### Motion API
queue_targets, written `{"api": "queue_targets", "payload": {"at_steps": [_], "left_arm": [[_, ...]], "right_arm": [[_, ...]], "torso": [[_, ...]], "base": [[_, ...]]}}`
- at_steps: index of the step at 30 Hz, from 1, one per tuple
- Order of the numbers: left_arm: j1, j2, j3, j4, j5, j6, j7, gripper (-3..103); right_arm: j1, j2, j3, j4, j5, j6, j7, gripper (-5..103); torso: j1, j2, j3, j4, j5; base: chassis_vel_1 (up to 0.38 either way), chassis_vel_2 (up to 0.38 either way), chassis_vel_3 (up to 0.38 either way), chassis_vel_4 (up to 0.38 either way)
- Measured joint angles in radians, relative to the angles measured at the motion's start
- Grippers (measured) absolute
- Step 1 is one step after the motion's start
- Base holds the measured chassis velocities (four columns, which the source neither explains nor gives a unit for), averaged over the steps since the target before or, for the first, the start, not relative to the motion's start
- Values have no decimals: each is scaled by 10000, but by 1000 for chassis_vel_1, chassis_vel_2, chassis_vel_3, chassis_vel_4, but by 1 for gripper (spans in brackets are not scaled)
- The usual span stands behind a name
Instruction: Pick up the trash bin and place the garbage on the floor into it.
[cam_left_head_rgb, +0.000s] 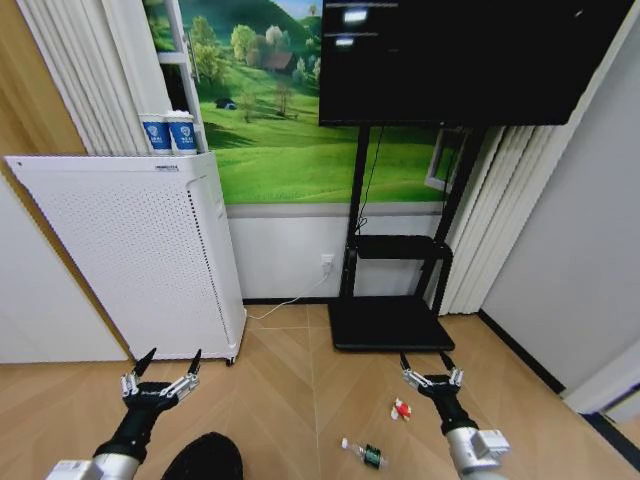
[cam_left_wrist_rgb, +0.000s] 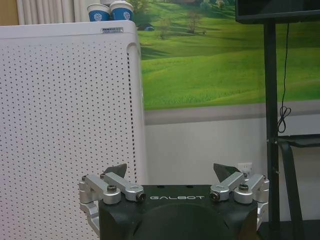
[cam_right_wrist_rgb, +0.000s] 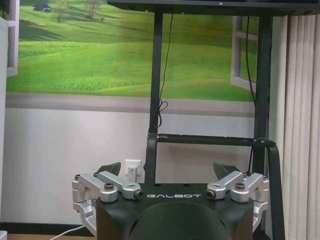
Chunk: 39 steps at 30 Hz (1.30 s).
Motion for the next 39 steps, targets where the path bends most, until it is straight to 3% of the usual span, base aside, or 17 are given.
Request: {"api": "queue_targets", "payload": {"at_steps": [39], "left_arm": [[-52,-18,7,262,140,-136,46,98]], "right_arm": [[41,47,-3,-115,-72,53,-21,100]], "torso": [[-535,-1580,-1044,0,0]], "base": [[0,0,0,0]]}}
